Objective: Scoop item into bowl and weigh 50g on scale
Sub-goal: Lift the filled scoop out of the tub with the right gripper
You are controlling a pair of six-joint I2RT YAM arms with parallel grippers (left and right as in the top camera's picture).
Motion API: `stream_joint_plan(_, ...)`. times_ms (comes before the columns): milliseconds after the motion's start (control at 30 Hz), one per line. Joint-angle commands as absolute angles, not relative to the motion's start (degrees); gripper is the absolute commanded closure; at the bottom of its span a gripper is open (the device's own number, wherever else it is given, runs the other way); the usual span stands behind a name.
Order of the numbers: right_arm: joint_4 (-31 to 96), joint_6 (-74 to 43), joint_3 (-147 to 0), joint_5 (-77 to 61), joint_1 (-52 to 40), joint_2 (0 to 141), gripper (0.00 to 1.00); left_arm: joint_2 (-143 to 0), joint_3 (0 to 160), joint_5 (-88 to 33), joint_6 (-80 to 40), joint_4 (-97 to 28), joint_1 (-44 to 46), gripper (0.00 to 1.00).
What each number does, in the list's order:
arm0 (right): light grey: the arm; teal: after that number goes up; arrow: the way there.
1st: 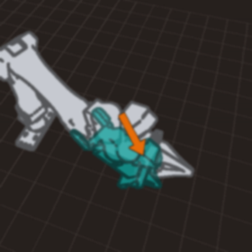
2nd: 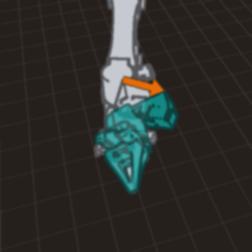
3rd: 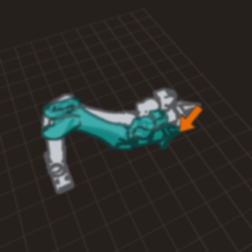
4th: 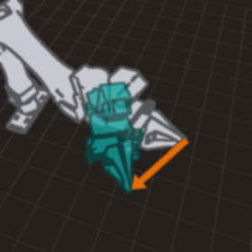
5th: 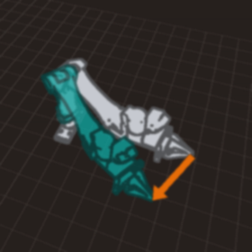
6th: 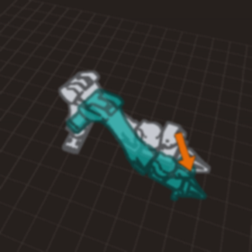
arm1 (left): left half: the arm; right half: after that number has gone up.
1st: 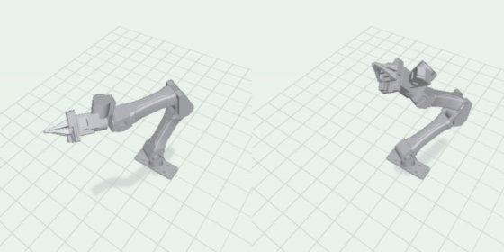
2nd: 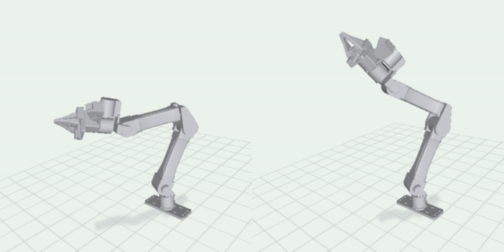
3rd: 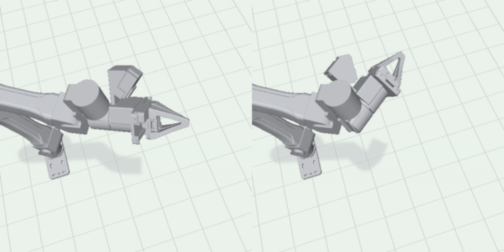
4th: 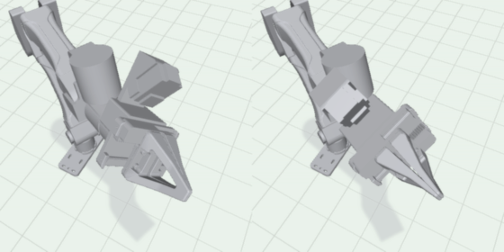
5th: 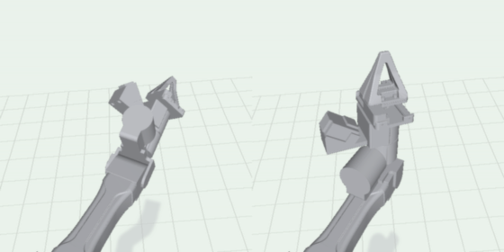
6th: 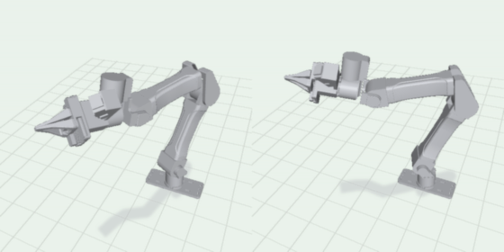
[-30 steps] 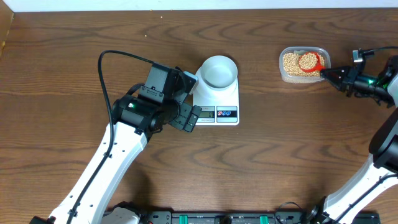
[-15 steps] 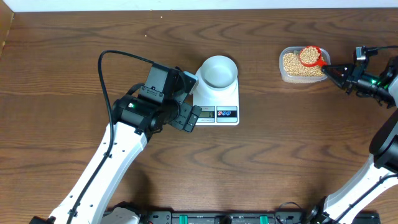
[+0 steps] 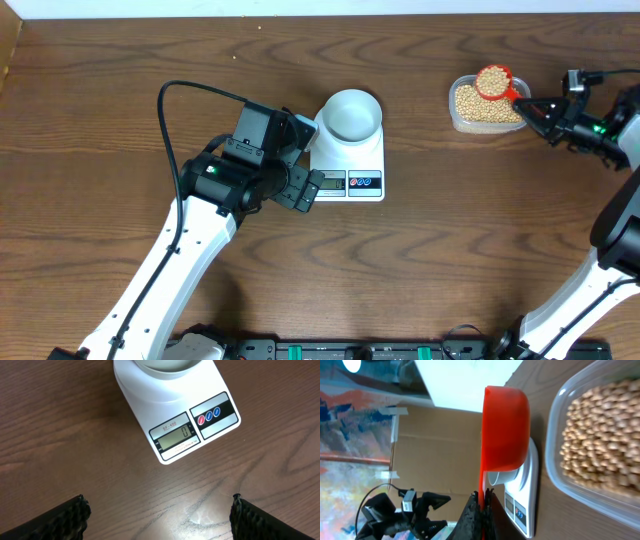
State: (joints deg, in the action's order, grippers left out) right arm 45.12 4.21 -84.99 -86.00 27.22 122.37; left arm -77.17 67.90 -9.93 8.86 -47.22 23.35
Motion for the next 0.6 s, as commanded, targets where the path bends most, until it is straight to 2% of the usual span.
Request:
stream_joint_plan(0,44.9,4.8,-84.7,-89.5,25.3,122.6,0.99,-77.5,67.7,-9.4,9.0,-47.4,23.2,0.08)
stream_joint_plan(567,43.9,2.3,-84.7,-89.5,16.0,122.6,0.99,-77.5,67.7,-9.4,9.0,-47.4,23.2,0.08)
